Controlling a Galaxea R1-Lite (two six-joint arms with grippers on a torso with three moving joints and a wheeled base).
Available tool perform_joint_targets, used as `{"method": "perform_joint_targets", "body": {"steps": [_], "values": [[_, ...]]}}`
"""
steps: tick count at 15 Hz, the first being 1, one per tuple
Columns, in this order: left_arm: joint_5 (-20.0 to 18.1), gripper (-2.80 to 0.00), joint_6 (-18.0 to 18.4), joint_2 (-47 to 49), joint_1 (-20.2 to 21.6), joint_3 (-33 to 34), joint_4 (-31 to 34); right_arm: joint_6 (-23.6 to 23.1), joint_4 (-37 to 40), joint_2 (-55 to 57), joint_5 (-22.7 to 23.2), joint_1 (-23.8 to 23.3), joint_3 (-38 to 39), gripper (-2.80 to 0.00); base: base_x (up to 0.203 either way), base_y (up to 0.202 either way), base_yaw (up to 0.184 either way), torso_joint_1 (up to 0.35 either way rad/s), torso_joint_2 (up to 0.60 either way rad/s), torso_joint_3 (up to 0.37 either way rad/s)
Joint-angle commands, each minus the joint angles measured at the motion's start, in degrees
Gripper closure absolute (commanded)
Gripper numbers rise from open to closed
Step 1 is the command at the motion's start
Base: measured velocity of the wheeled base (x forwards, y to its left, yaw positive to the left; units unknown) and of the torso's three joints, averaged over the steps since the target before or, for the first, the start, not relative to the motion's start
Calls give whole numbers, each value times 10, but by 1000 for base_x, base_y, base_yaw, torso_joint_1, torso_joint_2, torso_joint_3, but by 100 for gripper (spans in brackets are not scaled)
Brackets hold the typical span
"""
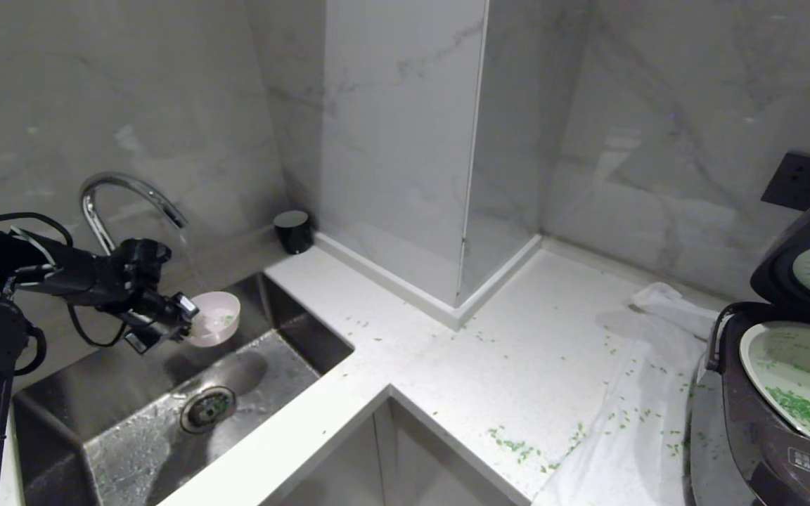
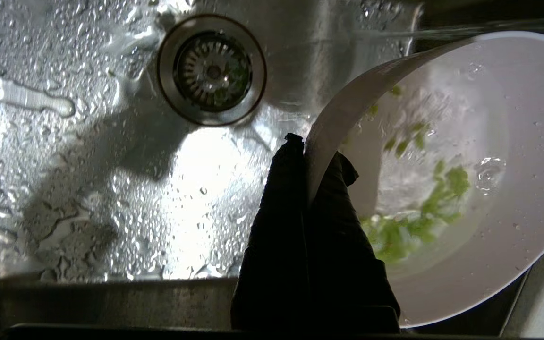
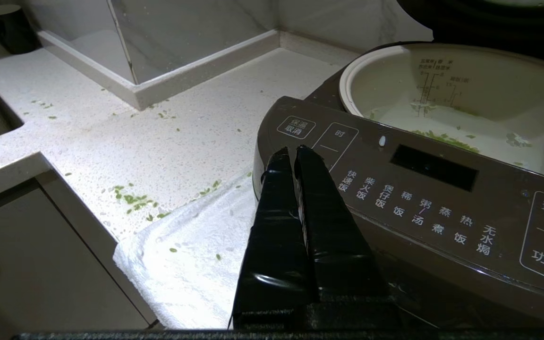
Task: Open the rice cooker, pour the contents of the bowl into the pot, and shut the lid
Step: Fill a bowl with water from the tap
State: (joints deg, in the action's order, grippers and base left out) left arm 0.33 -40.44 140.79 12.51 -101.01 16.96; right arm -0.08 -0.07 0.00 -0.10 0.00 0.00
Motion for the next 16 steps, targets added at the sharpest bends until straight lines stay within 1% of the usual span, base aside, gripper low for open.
{"method": "perform_joint_targets", "body": {"steps": [1, 2, 3, 6, 11, 16], "values": [[-4, 0, -13, 13, 0, -45, 61, 0, 0, 0, 1, 0, 0, 0, 0, 0, 0, 0, 0, 0], [-5, 0, -22, 18, 0, -61, 80, -1, 0, 0, 1, 0, 0, 0, 0, 0, 0, 0, 0, 0], [-5, 0, -25, 21, 0, -65, 84, 0, 0, 0, 0, 0, 0, 0, 0, 0, 0, 0, 0, 0], [-4, 0, -26, 20, 0, -70, 81, 0, 0, 0, 1, 0, 0, 0, 0, 0, 0, 0, 0, 0], [0, 0, -34, 38, 3, -104, 81, 0, 0, 0, 0, 0, 0, 0, 0, 0, 0, 0, 0, 0], [1, 0, -34, 37, 9, -105, 78, -1, 0, 0, 1, 0, 0, 0, 0, 0, 0, 0, 0, 0]]}}
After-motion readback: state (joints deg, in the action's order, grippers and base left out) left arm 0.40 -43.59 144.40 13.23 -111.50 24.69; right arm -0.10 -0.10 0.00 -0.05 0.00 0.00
